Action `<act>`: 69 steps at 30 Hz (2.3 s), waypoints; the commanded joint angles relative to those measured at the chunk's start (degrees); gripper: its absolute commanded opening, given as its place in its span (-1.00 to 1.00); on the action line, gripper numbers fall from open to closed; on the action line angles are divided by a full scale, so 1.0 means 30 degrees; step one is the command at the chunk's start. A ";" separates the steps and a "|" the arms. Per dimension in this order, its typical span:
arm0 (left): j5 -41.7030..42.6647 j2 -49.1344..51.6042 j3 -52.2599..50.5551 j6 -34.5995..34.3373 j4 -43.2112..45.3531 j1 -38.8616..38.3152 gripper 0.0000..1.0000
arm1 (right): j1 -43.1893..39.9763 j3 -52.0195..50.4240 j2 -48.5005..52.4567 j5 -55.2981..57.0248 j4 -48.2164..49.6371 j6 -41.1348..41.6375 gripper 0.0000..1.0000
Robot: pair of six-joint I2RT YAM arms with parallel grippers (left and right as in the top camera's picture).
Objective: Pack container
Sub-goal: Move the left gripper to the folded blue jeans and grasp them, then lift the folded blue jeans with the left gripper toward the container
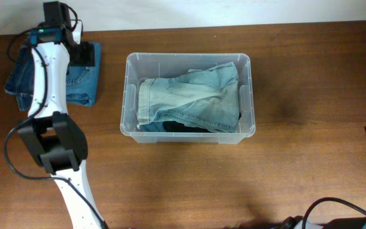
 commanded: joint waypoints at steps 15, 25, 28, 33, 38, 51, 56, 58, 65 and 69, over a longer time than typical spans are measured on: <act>-0.1574 0.3053 0.0036 0.1377 -0.0109 -0.0015 0.59 | -0.0051 -0.0080 -0.0007 0.0095 0.0000 0.0168 0.97; -0.2164 0.3410 -0.0036 0.2127 -0.0095 -0.0809 0.66 | -0.0051 -0.0080 -0.0007 0.0095 0.0007 0.0168 0.99; -0.2310 0.3774 -0.0051 0.2069 -0.0160 -0.0823 0.66 | -0.0051 -0.0080 -0.0007 0.0095 0.0000 0.0168 0.97; -0.3410 0.4554 -0.0066 0.1632 -0.0379 -0.0831 0.66 | -0.0051 -0.0080 -0.0007 0.0095 0.0000 0.0168 0.97; -0.4444 0.4583 -0.0066 0.1530 -0.0153 -0.0780 0.66 | -0.0051 -0.0080 -0.0007 0.0095 0.0000 0.0168 0.97; -0.6790 0.4932 -0.0080 0.0510 -0.0248 -0.0306 0.66 | -0.0051 -0.0080 -0.0007 0.0095 0.0000 0.0168 0.97; -0.6783 0.5406 -0.0087 0.0503 -0.0444 -0.0306 0.66 | -0.0051 -0.0080 -0.0007 0.0095 0.0007 0.0168 0.97; -0.6783 0.5683 -0.0102 0.0503 -0.0634 -0.0306 0.64 | -0.0051 -0.0080 -0.0007 0.0095 0.0007 0.0168 0.96; -0.6710 0.5894 -0.0102 0.0481 -0.0750 -0.0313 -0.56 | -0.0051 -0.0080 -0.0007 0.0095 0.0000 0.0168 0.96; -0.6703 0.5887 -0.0095 -0.0605 -0.0685 -0.0284 -0.98 | -0.0051 -0.0080 -0.0007 0.0095 0.0007 0.0168 0.97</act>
